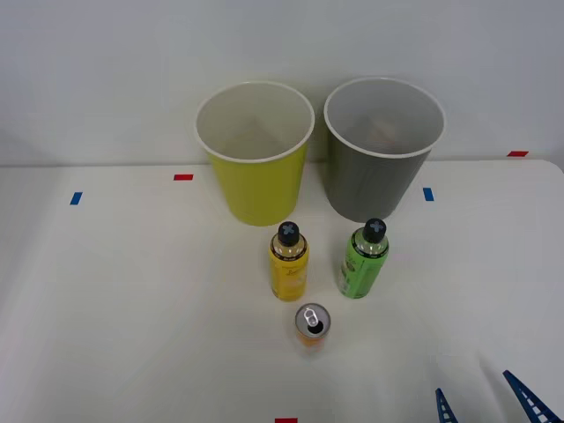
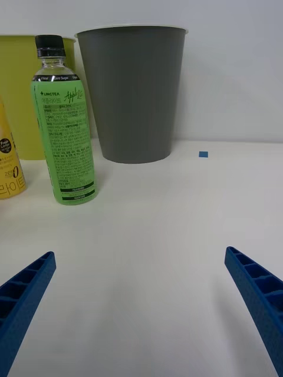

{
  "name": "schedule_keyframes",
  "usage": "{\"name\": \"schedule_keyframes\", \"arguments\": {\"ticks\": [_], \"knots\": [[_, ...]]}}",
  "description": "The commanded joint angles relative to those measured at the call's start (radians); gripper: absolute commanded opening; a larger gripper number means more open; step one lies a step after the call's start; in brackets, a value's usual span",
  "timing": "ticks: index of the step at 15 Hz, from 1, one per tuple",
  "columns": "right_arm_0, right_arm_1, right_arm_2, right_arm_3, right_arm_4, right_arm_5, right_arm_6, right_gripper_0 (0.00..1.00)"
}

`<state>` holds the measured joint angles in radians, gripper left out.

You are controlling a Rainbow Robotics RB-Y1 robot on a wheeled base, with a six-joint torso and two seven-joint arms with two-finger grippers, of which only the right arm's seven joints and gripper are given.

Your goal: Put cans in the gray bin, plastic bottles in the light green bin

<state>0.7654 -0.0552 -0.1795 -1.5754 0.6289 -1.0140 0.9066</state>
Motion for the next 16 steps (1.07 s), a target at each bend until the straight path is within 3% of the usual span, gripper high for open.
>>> {"name": "schedule_keyframes", "arguments": {"ticks": [1,16], "knots": [[0.000,0.000,0.000,0.000,0.000,0.000,0.000,1.00],[-0.006,0.011,0.005,0.025,0.005,0.012,0.000,1.00]]}}
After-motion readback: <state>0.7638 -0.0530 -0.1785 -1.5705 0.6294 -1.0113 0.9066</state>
